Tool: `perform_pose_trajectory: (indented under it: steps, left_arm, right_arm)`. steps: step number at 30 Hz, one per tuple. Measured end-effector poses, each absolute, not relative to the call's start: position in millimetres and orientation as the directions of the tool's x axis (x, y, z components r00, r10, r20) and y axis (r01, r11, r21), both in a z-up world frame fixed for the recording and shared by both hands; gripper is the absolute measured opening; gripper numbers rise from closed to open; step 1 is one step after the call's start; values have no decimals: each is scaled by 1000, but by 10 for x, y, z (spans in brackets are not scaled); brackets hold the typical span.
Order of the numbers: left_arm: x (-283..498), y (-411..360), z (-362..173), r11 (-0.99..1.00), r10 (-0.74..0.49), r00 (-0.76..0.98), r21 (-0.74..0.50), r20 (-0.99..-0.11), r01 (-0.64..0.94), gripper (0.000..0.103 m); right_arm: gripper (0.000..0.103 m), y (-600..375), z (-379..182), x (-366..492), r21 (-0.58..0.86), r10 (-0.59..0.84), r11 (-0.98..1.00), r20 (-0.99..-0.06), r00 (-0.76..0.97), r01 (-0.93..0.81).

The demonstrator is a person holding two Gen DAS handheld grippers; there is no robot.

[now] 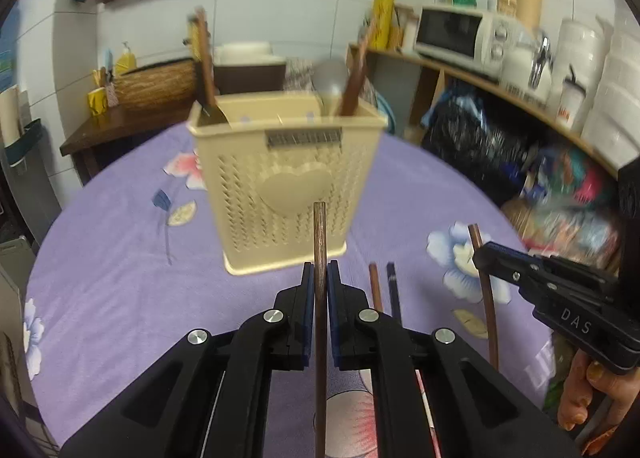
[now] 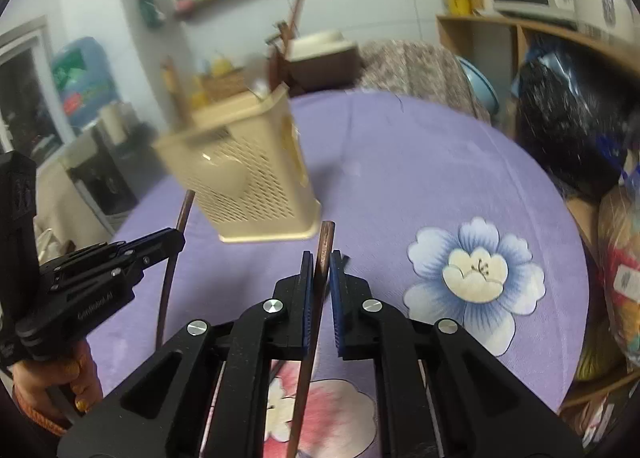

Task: Organize utensils
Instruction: 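Carry both chopsticks up over the cream holder and lower them inside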

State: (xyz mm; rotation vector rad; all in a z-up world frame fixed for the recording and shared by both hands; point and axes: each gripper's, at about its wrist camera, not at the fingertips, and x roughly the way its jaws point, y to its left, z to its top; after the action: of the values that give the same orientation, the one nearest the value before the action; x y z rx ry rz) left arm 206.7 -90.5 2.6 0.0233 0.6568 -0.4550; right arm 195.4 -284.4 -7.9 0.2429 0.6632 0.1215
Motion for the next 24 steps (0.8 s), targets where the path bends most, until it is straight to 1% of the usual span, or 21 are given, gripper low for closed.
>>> perform_pose_trajectory:
  steps: [5, 9, 15, 24]
  left_arm:
    - [1883, -682, 416, 903, -419, 759, -145, -498, 403, 8]
    - [1796, -543, 587, 905, -423, 786, -166, -451, 391, 8]
    - [1713, -416, 746, 907, -421, 810, -177, -409, 382, 8]
    - [1663, -316, 783, 907, -422, 821, -192, -386, 376, 8]
  right_arm:
    - [8, -2739, 312, 1699, 264, 244, 957, -501, 831, -122]
    - [8, -2652, 503, 1583, 269, 286, 947, -460, 840, -176]
    - [8, -2599, 685, 1550, 268, 319, 938, -431, 844, -218]
    - [8, -2509, 786, 1534, 244, 328, 939, -421, 845, -243]
